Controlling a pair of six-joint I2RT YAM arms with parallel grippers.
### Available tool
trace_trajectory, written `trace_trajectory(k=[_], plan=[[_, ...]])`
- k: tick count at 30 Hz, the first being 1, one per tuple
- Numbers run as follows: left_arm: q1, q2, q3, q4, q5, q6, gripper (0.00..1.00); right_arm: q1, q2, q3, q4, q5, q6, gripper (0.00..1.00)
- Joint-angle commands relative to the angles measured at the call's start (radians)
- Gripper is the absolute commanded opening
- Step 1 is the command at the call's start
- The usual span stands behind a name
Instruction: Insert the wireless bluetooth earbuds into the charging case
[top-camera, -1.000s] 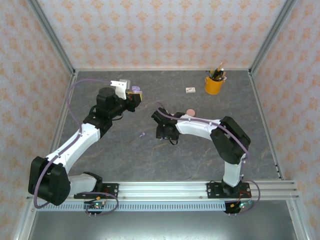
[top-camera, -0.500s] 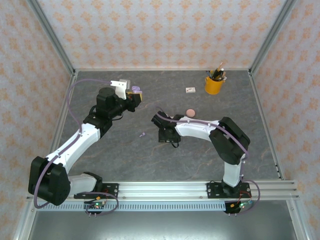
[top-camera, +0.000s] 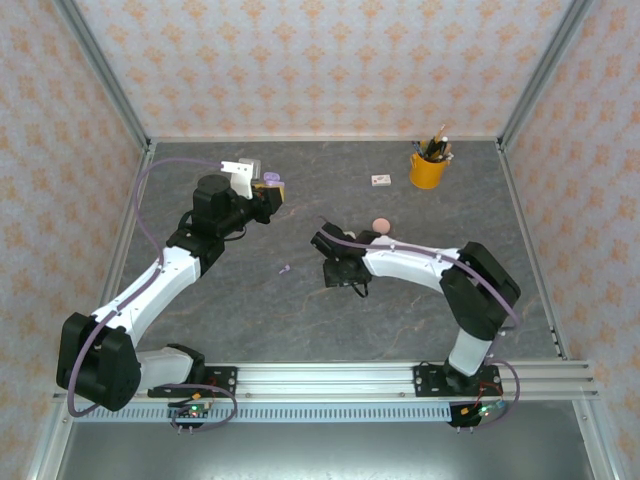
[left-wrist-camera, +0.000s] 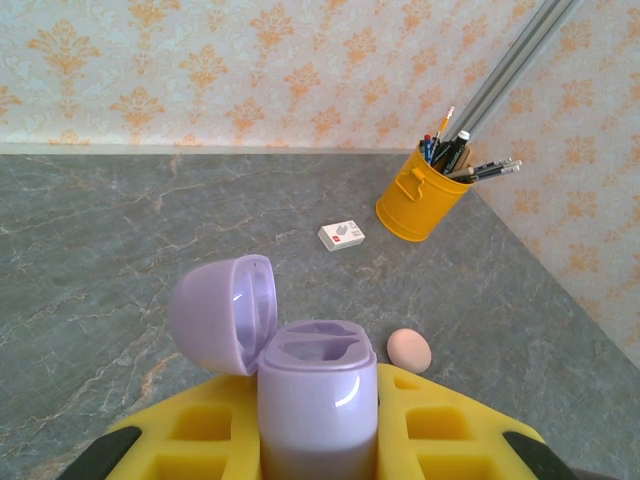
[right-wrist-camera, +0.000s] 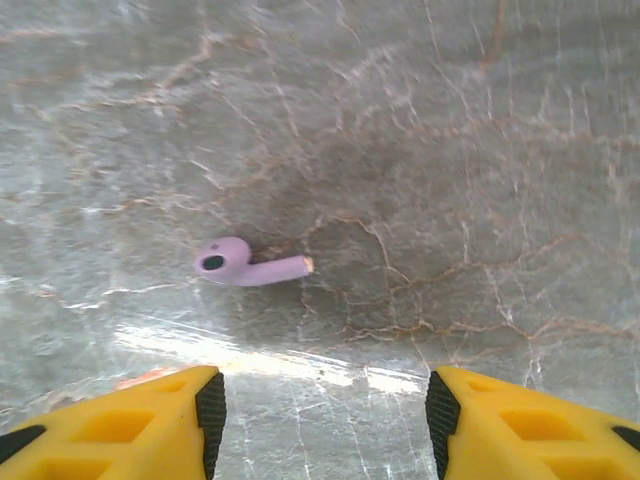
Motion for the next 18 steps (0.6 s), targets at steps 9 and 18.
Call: trace_trajectory(k=[9,18], plan=[[-0.004,-0.022,0.010,-0.002,-0.003,-0.003,0.00,-0.080,0.066,0.073,0.091,-0.175,-0.118,0.59],[-0.004,-0.021,0.006,0.005,-0.002,-0.009,0.00,-0.087,0.116,0.083,0.123,-0.232,-0.117,0.59]])
